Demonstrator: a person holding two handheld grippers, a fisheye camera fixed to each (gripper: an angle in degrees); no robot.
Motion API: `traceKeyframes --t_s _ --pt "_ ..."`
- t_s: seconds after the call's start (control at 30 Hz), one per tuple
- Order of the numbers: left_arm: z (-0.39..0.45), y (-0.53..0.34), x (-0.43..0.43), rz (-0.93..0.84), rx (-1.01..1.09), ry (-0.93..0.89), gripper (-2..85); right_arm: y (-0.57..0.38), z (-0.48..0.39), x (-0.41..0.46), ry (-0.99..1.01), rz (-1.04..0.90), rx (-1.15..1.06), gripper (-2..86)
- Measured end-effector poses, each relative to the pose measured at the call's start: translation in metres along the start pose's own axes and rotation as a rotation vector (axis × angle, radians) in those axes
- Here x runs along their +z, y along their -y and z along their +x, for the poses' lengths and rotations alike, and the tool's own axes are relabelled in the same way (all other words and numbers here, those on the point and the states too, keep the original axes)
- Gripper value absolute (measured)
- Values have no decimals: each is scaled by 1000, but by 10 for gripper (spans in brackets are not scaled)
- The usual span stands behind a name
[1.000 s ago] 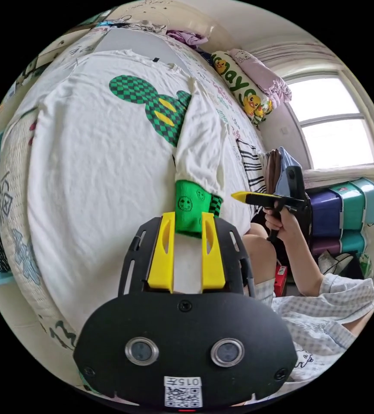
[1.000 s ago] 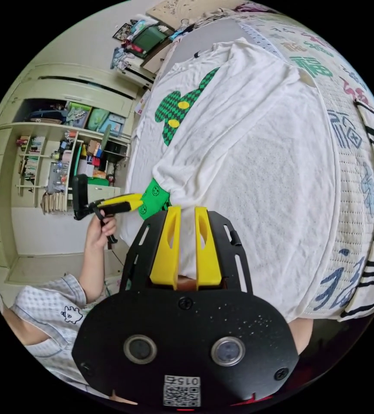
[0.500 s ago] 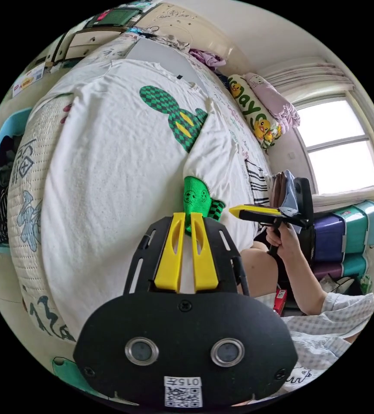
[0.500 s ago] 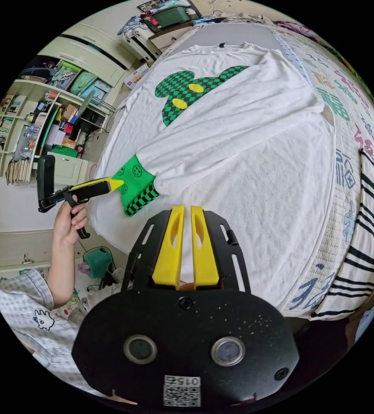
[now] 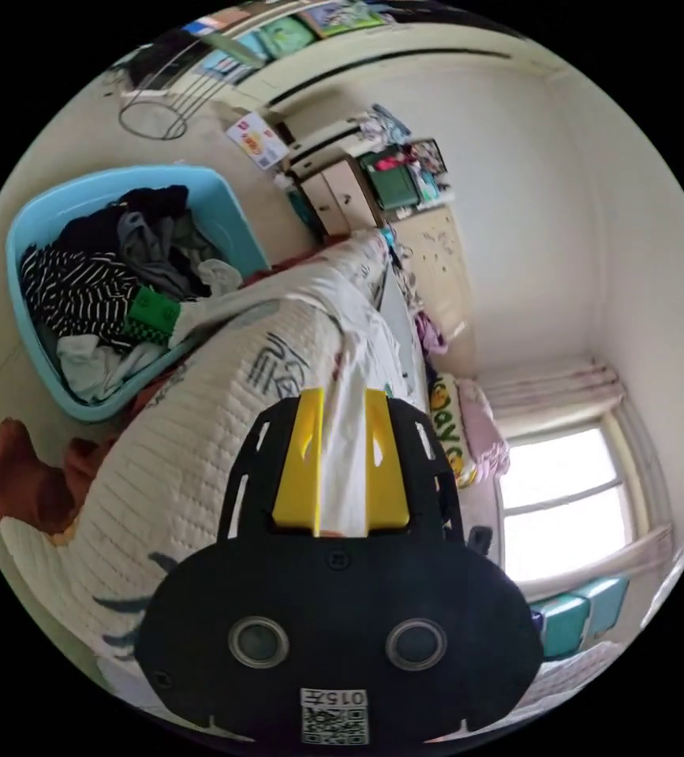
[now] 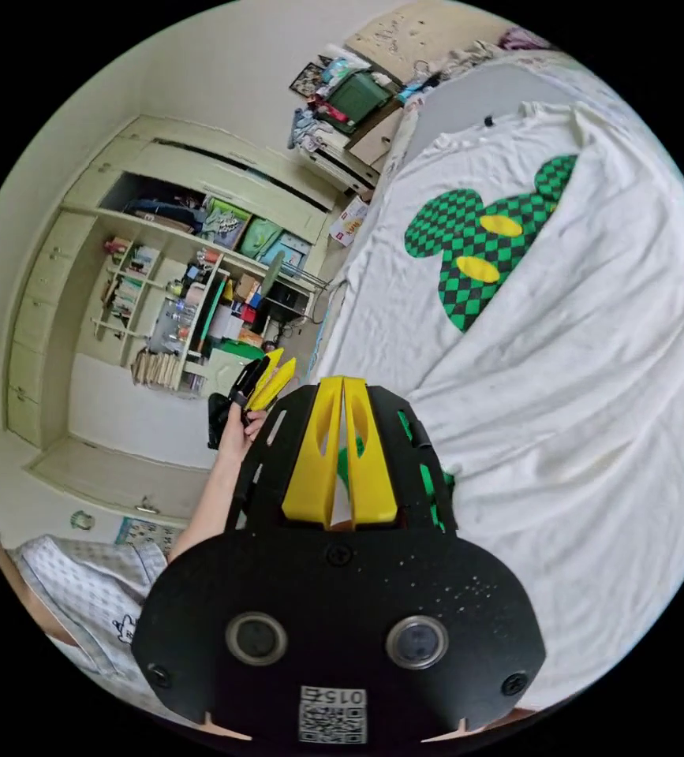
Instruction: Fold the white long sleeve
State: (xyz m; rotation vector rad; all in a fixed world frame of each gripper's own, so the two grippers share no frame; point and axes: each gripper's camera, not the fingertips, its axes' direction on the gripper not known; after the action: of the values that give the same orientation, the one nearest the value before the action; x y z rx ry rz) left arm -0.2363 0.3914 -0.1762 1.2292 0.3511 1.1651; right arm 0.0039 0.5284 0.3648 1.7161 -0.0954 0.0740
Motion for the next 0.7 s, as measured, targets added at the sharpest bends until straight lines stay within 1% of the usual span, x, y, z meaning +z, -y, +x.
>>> traceKeyframes --t_s 0.1,0.13,0.2,0.27,0.33,0.37,0.43,0.53,0.6,0.67,0.7 --pt "-38 29 16 44 -166 -17 105 -4 19 13 -11 19 59 -7" --pt "-54 38 24 55 -236 -33 112 -6 24 18 -70 -7 73 -8" --pt "-73 49 39 54 -325 -48 133 -13 26 17 -49 44 13 -8" --pt "-98 59 66 29 -466 -125 176 -16 38 13 15 58 26 -7" --pt "-110 65 81 31 -535 -123 203 -17 50 10 88 62 49 -7" --pt "-115 69 91 23 -567 -118 208 -16 50 10 74 55 41 -7" --pt "-119 75 109 -24 -600 -144 206 -17 48 9 45 54 31 -7" --pt "-118 89 131 -70 -605 -130 187 -18 54 6 55 57 33 -7" --pt "-119 93 140 -32 -605 -200 165 -18 57 5 57 58 32 -8" --pt "-113 94 144 62 -586 -277 109 -19 60 3 58 59 32 -8" --pt "-108 95 142 85 -566 -273 89 -19 61 2 60 59 32 -8"
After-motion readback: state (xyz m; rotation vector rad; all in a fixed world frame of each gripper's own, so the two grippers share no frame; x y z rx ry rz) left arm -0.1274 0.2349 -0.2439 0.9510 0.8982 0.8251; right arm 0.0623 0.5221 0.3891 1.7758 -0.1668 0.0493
